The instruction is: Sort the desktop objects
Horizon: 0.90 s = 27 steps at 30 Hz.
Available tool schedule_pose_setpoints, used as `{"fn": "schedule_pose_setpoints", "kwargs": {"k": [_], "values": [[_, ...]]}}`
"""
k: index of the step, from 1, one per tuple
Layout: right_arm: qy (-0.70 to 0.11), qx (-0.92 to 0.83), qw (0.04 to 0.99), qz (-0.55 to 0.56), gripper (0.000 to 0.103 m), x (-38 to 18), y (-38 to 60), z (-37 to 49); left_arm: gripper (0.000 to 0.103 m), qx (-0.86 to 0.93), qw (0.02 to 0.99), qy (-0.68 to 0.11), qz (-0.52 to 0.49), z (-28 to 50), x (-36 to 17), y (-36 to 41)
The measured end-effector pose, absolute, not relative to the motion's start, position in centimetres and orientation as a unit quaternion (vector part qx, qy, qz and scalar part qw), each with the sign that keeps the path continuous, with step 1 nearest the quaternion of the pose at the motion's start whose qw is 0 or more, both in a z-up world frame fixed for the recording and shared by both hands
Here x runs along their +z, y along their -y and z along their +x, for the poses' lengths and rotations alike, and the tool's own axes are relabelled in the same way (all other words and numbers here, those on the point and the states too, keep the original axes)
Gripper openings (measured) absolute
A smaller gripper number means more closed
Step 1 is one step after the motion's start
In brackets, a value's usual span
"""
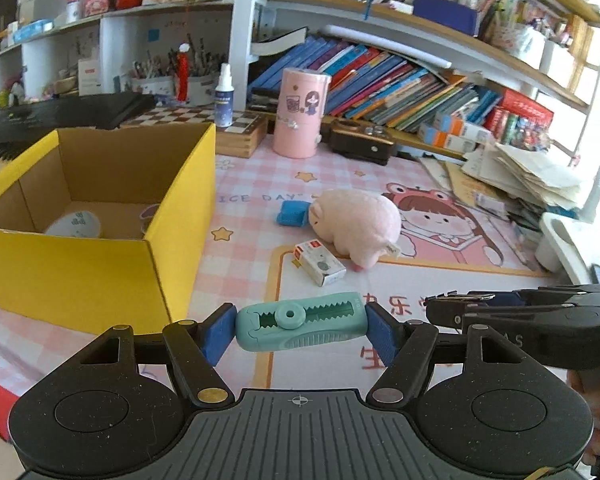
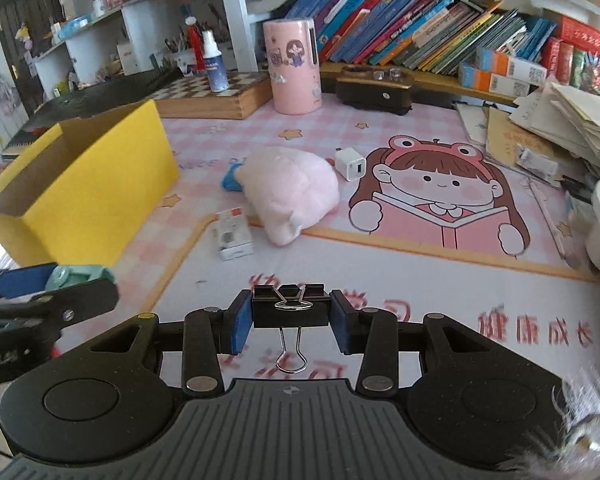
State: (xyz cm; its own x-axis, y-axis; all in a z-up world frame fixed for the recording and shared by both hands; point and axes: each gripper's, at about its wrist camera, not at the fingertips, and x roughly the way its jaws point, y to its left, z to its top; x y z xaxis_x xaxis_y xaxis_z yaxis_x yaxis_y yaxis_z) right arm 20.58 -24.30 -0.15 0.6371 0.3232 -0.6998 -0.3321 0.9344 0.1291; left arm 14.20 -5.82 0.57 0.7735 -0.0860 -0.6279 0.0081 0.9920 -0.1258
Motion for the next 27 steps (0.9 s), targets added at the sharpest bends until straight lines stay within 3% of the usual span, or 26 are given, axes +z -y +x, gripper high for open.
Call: {"fn": "schedule_pose_setpoints", "kwargs": {"k": [27], "values": [[-0.384,0.174,0.906,-0.039,0.038,0.2,10.9,4.9,0.071,-0.012,0.936,-0.345,-0.061,1.8,0.0,-7.5]]}}
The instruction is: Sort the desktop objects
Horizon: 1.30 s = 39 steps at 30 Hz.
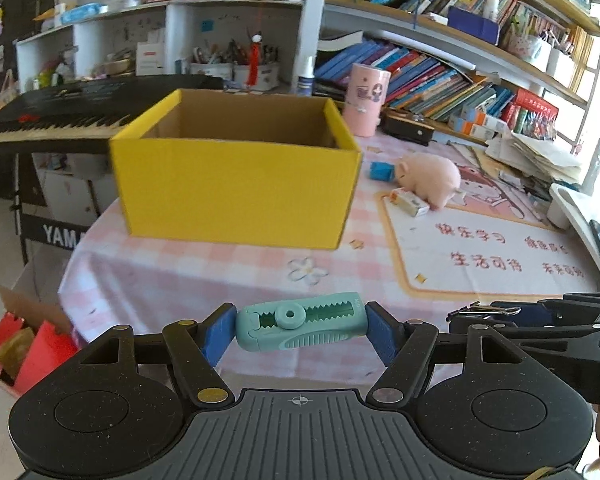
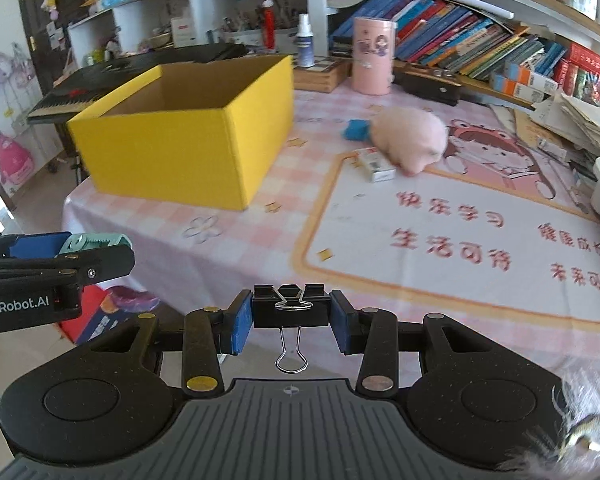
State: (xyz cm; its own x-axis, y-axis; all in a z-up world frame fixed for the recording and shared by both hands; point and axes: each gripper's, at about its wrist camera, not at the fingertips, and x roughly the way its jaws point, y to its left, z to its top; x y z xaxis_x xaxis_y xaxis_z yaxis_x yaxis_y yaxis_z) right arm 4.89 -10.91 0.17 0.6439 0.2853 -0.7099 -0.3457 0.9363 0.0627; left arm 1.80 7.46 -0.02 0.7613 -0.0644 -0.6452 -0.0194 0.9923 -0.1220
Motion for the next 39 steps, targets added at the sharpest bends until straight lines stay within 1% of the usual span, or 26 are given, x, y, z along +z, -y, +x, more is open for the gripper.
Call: {"fn": "schedule_pose_setpoints", "kwargs": {"k": [12,22,31,39], "values": [[-0.389,0.202,0.897,-0.051,0.038,0.0,6.1,1.8,0.071,0.007,0.936,-0.345,-0.068,-1.5,0.0,-11.4],[-0.383,0.232,0.891,-0.07,0.038,0.6,2.9,1.4,0.071,0.025,0.938,-0.336,-0.077,-2.8,0.4,-13.9],[-0.376,0.233,0.894,-0.071,0.038,0.8,1.7,2.2,0.071,0.032,0.944,-0.321,-0.075,-2.1,0.7,-14.7],[-0.341,0.233,0.908,-0.069,0.038,2.2,1.4,4.1,0.071,0.026,0.956,-0.288,-0.056,0.6,2.6,-14.7]]}}
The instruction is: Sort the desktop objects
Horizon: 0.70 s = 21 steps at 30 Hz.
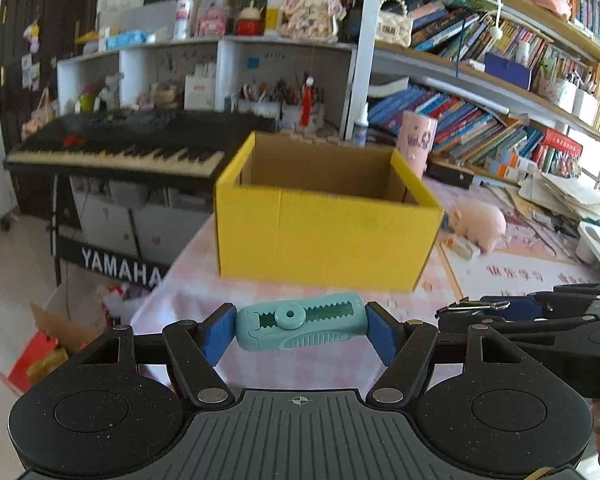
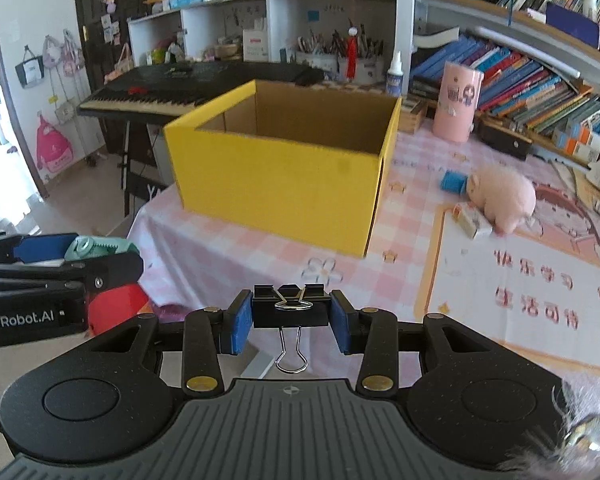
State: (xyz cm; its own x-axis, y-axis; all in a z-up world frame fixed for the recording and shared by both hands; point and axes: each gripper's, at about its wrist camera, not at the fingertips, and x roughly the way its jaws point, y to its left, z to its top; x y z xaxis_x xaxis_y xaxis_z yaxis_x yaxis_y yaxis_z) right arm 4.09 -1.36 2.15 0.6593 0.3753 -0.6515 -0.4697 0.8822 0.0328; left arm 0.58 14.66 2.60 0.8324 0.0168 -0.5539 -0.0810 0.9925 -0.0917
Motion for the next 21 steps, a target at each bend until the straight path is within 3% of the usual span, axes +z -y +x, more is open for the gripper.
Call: {"fn": "schedule_pose_setpoints", "kwargs": {"k": [21], "values": [[-0.28,0.252,0.926,-0.027,0.038,7.8,3.6,15.9,0.071,0.046,0.971,-0.234,-0.037,11.6,6.5,-12.5]]}}
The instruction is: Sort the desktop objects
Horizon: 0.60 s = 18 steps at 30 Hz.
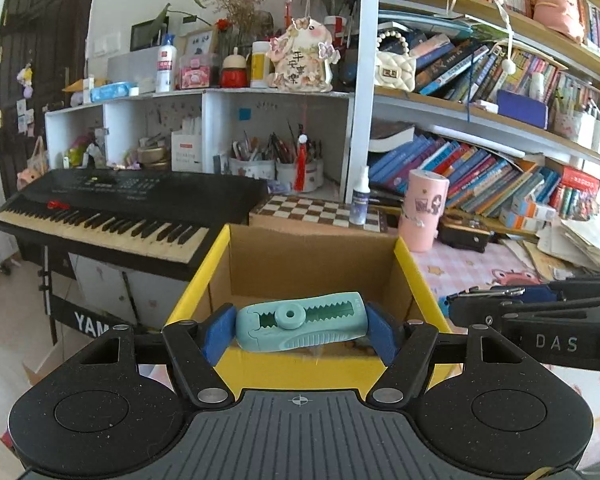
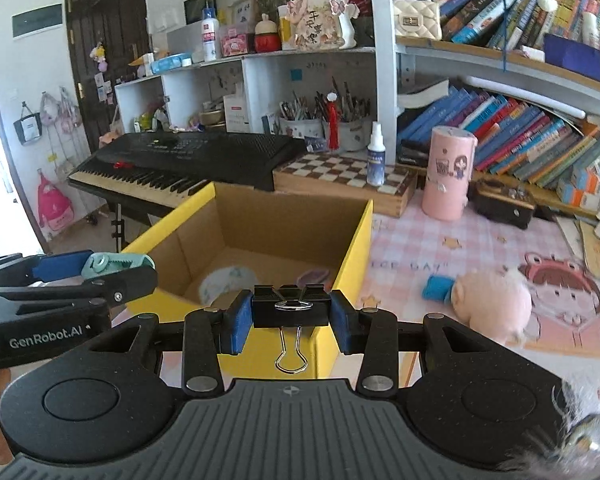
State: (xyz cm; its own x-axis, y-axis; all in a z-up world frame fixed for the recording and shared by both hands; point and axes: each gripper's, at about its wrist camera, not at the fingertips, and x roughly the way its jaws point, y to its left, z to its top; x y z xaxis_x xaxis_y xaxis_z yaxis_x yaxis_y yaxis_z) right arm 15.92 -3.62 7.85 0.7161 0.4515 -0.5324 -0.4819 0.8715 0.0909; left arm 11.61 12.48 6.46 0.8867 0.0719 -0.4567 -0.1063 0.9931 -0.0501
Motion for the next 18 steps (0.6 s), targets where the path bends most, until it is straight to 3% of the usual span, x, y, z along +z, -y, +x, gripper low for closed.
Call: {"fn": "schedule_pose_setpoints", "kwargs": {"k": [18], "values": [[-0.274,0.295,0.914,-0.048,0.038,6.6,3.2,26.6,0.071,0.061,0.941,-0.331,-0.028,21.5,1.7,-10.7]]}}
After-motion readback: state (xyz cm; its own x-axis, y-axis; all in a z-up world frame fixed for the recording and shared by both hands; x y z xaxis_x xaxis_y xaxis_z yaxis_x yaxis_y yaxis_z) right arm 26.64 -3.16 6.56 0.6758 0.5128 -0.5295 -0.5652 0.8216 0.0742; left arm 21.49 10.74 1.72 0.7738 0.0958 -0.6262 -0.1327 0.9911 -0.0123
